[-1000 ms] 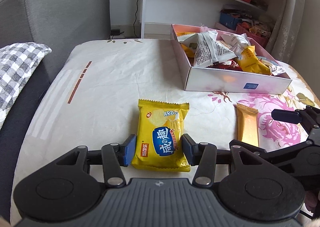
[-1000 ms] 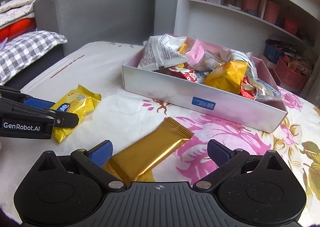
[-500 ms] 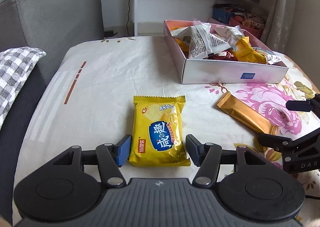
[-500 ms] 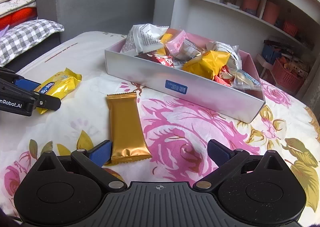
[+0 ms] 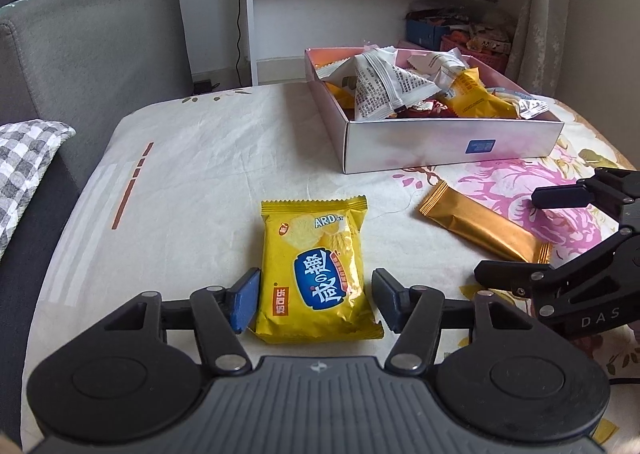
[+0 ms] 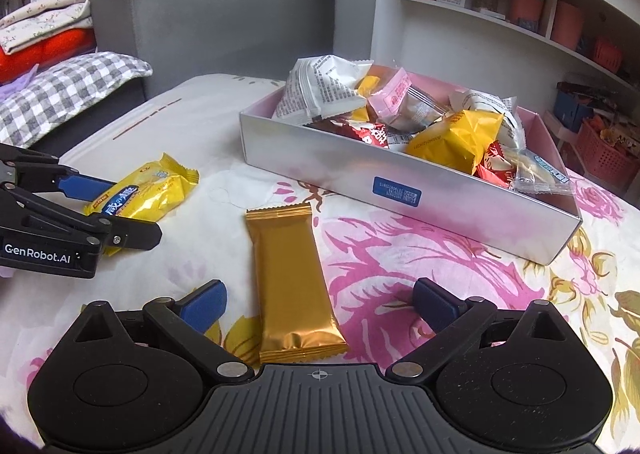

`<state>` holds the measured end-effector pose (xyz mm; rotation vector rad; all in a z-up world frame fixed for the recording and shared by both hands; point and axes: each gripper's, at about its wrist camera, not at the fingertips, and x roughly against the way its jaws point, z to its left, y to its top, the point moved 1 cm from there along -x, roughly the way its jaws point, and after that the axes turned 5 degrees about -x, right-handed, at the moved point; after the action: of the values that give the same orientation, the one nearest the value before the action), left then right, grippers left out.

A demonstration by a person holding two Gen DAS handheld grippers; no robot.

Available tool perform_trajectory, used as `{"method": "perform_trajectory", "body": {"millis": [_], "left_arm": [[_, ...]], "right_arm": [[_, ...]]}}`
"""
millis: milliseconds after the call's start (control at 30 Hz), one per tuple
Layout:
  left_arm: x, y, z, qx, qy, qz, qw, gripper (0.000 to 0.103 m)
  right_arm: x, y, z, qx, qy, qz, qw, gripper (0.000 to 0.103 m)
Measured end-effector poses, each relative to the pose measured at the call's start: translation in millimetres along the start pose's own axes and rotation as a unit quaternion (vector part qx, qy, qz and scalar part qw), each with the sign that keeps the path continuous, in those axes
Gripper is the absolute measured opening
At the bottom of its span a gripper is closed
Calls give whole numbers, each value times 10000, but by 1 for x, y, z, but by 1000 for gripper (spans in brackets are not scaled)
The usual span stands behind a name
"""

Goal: Organize snacks
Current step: 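Grasp a yellow biscuit pack with the left gripper while the right gripper grasps a gold bar pack, then lift both held packs and carry them over the pink box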

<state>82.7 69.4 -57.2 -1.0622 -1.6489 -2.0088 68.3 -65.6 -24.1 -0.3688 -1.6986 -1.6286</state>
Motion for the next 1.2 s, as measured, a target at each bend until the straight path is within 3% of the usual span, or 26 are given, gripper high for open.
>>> {"method": "perform_trajectory", "body": {"millis": [133, 200, 400, 633, 1200], "left_arm": [[1, 1, -2, 13, -27, -16, 10000, 50], [1, 2, -3, 42, -44, -20, 10000, 48], [4, 6, -6, 126, -98, -31, 9999, 46], [8, 9, -8, 184, -143, -60, 9997, 44], [20, 29, -12, 347, -204, -342, 9986, 44]], "right_arm": [[2, 1, 4, 89, 41, -72, 9999, 85], [3, 2, 7, 114, 122, -83, 9998, 67], [7, 3, 19, 330, 263, -110, 9990, 29], [10, 7, 25, 478, 196, -194, 9985, 27], [42, 28, -3, -166, 213, -686, 9973, 27]]}}
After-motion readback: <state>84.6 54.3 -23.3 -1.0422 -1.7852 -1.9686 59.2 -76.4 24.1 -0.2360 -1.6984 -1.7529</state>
